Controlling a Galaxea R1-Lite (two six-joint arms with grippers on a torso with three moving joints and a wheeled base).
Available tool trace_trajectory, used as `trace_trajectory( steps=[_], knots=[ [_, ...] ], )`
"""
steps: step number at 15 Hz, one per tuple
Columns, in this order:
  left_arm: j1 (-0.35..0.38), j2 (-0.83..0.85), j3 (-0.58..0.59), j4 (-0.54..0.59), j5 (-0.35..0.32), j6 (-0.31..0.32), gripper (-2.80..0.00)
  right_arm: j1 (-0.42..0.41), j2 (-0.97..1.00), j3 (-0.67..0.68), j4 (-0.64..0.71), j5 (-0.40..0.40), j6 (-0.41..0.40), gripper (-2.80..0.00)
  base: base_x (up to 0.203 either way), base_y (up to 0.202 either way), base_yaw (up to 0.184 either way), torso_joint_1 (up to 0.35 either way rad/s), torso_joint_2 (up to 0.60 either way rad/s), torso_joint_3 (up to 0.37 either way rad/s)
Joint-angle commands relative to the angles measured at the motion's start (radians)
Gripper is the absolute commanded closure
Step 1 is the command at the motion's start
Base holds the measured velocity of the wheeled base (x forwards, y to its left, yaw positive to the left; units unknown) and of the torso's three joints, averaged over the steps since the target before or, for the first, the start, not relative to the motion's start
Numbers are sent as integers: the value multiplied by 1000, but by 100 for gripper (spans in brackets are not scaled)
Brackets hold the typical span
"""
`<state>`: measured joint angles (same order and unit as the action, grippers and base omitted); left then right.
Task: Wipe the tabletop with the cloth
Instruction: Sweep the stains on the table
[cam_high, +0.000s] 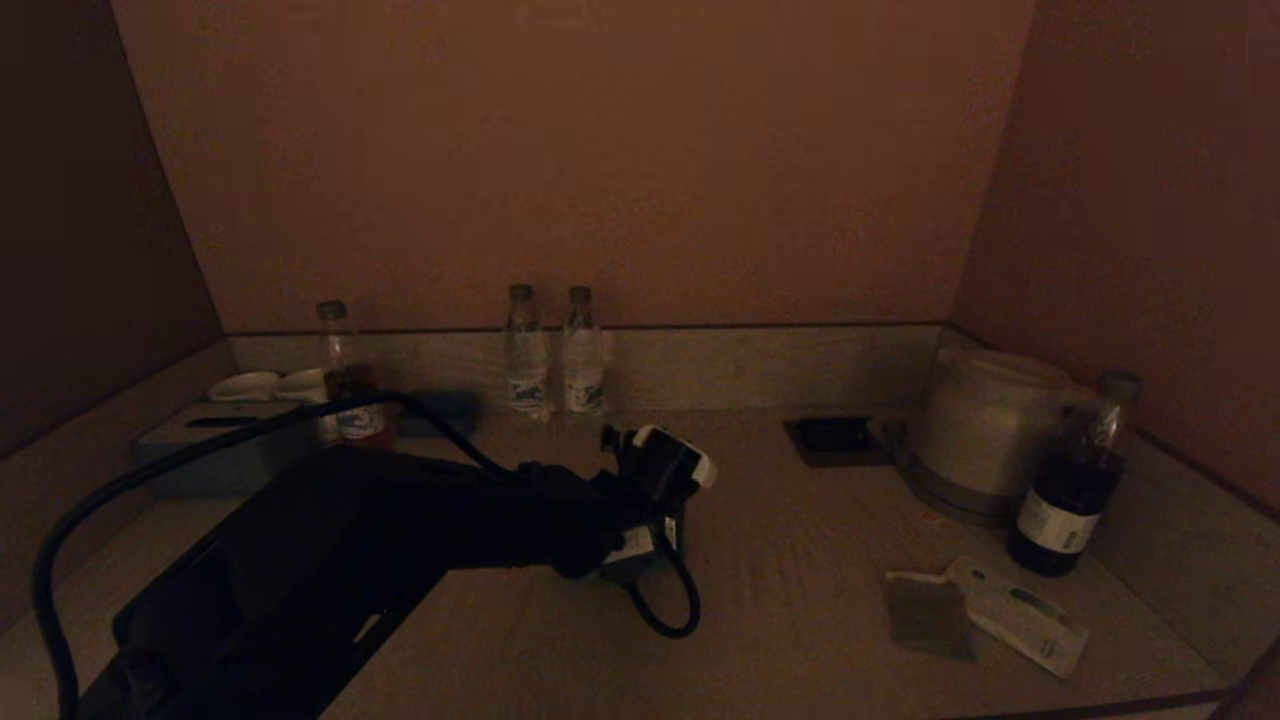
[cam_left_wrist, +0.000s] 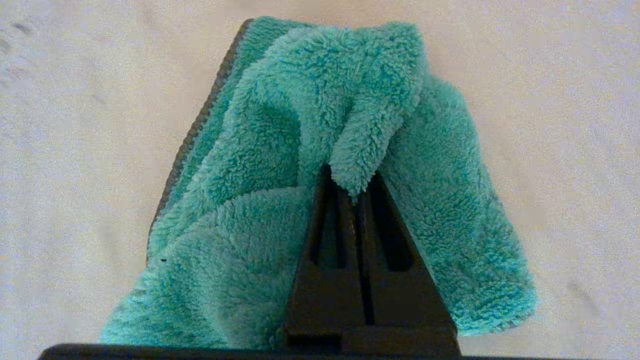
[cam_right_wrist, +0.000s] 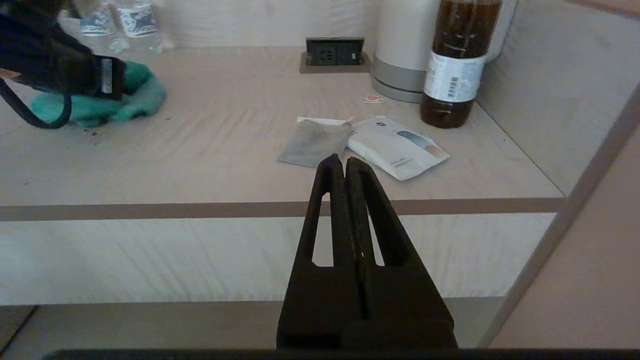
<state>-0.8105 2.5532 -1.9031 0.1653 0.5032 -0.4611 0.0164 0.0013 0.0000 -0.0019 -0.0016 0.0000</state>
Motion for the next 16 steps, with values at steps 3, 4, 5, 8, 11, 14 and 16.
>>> trace_trajectory(
  steps=[3, 4, 5, 8, 11, 14, 16],
  knots=[
    [-7, -33, 16, 8, 2, -5, 0, 0, 0, 0, 0, 0, 0, 0, 0, 0, 0, 0, 0, 0],
    [-7, -42, 40, 21, 7, -5, 0, 0, 0, 0, 0, 0, 0, 0, 0, 0, 0, 0, 0, 0],
    [-5, -53, 65, 47, 17, -11, 0, 0, 0, 0, 0, 0, 0, 0, 0, 0, 0, 0, 0, 0],
    [26, -73, 114, 130, 78, -54, 0, 0, 0, 0, 0, 0, 0, 0, 0, 0, 0, 0, 0, 0],
    [58, -83, 133, 137, 103, -54, 0, 0, 0, 0, 0, 0, 0, 0, 0, 0, 0, 0, 0, 0],
    [76, -76, 124, 135, 132, -50, 0, 0, 0, 0, 0, 0, 0, 0, 0, 0, 0, 0, 0, 0],
    [93, -62, 113, 132, 133, -44, 0, 0, 0, 0, 0, 0, 0, 0, 0, 0, 0, 0, 0, 0]
  ],
)
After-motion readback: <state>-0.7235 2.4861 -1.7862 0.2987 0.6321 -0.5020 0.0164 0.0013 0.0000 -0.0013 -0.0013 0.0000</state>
